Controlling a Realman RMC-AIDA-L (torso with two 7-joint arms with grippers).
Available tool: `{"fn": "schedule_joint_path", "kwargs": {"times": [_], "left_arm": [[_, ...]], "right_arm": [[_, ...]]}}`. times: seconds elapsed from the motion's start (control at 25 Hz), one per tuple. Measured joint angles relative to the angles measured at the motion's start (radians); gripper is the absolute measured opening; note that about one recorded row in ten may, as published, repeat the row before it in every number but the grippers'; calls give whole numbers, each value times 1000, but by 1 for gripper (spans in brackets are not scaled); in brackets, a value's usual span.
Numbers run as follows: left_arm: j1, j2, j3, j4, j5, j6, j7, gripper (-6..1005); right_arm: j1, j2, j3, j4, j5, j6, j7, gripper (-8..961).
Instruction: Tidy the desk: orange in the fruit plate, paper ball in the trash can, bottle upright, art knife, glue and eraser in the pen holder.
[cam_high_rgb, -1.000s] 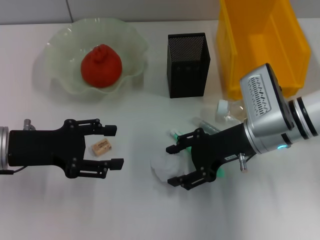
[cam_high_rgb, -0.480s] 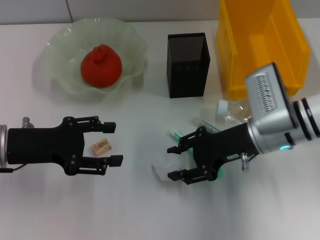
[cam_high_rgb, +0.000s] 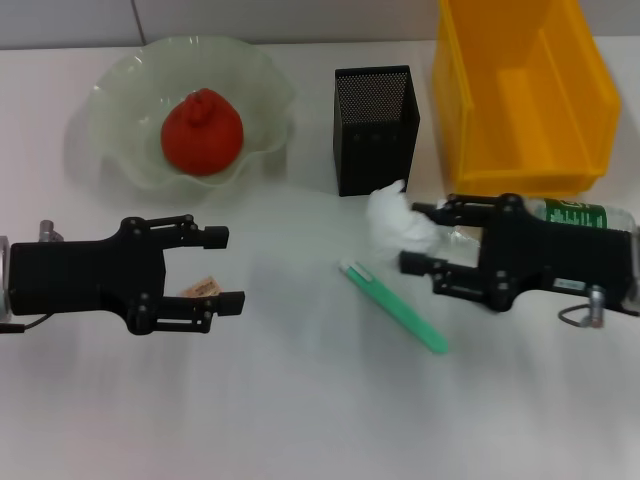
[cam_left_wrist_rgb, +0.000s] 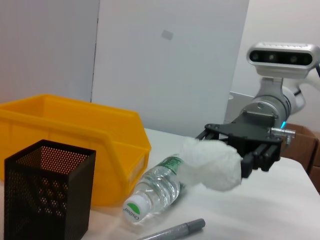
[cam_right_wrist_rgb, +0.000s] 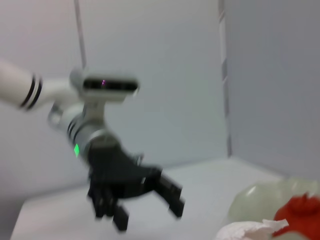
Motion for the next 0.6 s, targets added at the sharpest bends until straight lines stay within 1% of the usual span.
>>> {"fn": "schedule_joint_path", "kwargs": {"times": [0.12,0.16,0.2,0.28,0.32,0.36,0.4,0.52,0.56,0.6], "left_arm": [[-2,-2,-1,0,-1,1,0,813],[-2,-2,-1,0,-1,1,0,813],[-5,-8,-7,0,-2,2,0,813],[-8,-13,-10,-1,-2,2,0,813],[-8,-13,-10,-1,-2,2,0,813],[-10,-14,-11,-1,-2,7,-1,813],[-10,-14,-11,-1,-2,7,-1,813],[-11,-14,-13,-1,-2,16,-1,813],[-11,-14,-13,-2,-2,17,-1,813],[-11,-14,-13,-2,-2,18,-1,813]], "right_arm": [[-10,-1,13,22,14,-10,-20,545],[-19,-1,31,54,25,-18,-53,545],[-19,-1,31,54,25,-18,-53,544],[-22,-1,49,75,28,-22,-73,544],[-24,-2,60,81,29,-22,-78,544],[-32,1,99,84,32,-22,-94,544],[-32,1,99,84,32,-22,-94,544],[-42,6,207,100,34,-17,-137,544],[-42,6,283,118,34,-3,-154,545],[-39,7,325,126,34,8,-156,545]]}}
